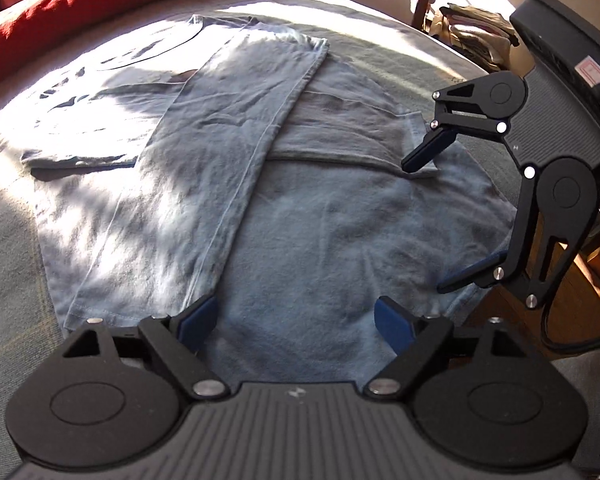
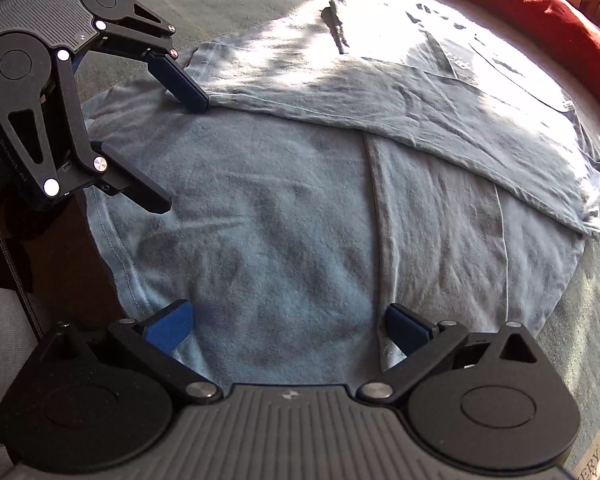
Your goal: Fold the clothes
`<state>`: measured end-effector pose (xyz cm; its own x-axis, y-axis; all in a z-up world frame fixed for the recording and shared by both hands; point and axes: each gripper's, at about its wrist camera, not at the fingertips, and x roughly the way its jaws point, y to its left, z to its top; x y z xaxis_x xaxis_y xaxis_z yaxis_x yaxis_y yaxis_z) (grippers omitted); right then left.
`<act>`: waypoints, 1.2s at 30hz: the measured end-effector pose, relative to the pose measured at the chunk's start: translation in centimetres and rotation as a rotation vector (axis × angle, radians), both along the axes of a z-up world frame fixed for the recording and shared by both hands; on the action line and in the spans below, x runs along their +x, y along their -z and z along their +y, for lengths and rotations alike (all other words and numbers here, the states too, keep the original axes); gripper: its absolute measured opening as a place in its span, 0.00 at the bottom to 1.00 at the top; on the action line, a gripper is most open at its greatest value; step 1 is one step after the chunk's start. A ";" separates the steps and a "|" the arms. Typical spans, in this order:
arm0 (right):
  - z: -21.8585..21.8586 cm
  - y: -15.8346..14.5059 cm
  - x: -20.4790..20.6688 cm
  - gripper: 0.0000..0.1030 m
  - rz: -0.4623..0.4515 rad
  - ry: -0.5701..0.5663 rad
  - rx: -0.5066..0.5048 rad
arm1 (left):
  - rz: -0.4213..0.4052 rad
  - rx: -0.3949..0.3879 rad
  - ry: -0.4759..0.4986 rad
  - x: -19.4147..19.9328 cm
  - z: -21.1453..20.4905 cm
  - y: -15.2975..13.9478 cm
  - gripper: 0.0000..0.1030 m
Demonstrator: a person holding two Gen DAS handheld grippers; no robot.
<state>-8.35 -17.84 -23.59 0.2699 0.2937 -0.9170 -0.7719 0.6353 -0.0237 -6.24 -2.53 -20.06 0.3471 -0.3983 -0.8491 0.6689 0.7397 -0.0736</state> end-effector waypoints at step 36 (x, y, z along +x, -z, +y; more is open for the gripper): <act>4.6 1.9 -8.3 1.00 -0.327 -0.312 -0.172 | -0.381 0.265 0.570 -9.6 -4.7 3.6 0.70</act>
